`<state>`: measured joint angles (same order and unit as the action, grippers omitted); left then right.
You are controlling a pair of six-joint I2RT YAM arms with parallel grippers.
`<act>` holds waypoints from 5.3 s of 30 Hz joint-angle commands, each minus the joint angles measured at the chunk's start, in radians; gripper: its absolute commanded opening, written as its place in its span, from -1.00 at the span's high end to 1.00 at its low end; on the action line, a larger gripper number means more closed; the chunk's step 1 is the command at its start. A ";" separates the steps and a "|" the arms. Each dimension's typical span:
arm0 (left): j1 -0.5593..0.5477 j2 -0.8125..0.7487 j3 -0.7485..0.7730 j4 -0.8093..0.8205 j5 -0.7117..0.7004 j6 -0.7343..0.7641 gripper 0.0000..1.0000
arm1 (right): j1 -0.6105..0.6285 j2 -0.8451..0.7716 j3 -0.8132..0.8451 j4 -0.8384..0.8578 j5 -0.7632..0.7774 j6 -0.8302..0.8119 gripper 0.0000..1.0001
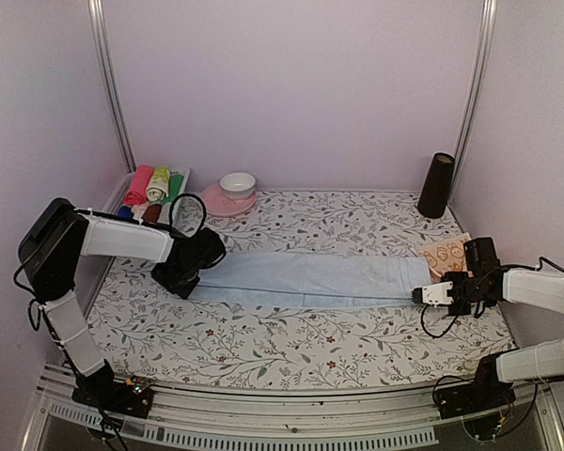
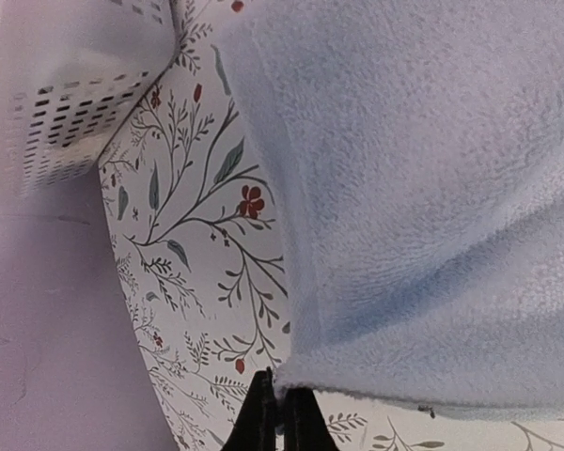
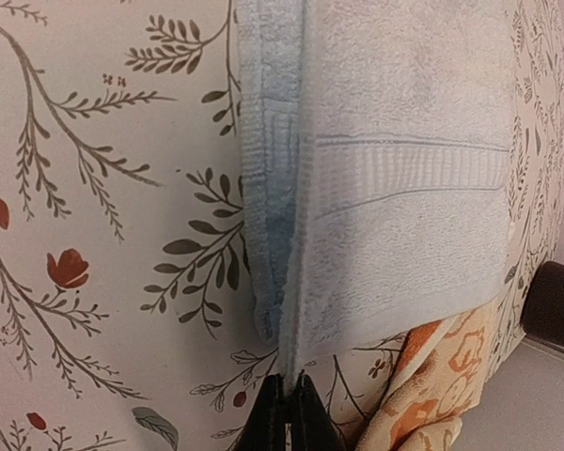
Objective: Roll the towels
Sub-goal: Fold the towel at the center of the board, then adjust the towel at the corner of the board, then adjust the towel at the center of the board.
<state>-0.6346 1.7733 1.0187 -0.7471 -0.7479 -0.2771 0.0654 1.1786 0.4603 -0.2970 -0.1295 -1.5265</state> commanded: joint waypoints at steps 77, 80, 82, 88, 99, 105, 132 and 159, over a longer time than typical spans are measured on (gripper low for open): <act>0.198 0.351 0.288 0.345 -0.233 0.243 -0.84 | -0.004 0.412 0.680 -0.146 0.158 0.803 -0.25; 0.200 0.354 0.288 0.335 -0.252 0.231 -0.84 | 0.024 0.442 0.672 -0.164 0.170 0.831 -0.25; 0.199 0.355 0.294 0.334 -0.242 0.229 -0.84 | 0.027 0.463 0.672 -0.177 0.193 0.856 -0.24; 0.180 0.308 0.292 0.373 -0.142 0.242 -0.95 | 0.007 0.466 0.631 -0.187 0.194 0.936 -0.24; 0.148 0.273 0.293 0.372 -0.141 0.231 -0.95 | -0.058 0.423 0.542 -0.220 0.024 0.982 -0.24; 0.143 0.204 0.276 0.412 -0.131 0.216 -0.94 | -0.086 0.418 0.535 -0.251 -0.066 1.012 -0.22; -0.122 0.056 0.228 0.256 -0.361 0.093 -0.95 | -0.171 0.645 0.538 -0.360 -0.385 1.040 0.02; -0.146 0.044 0.113 0.346 -0.066 0.250 -0.95 | -0.171 0.967 1.147 -0.374 0.065 1.084 0.28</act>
<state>-0.7601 1.8477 1.1755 -0.4675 -0.9535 -0.1444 -0.0994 2.1395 1.5436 -0.6140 -0.1184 -0.4458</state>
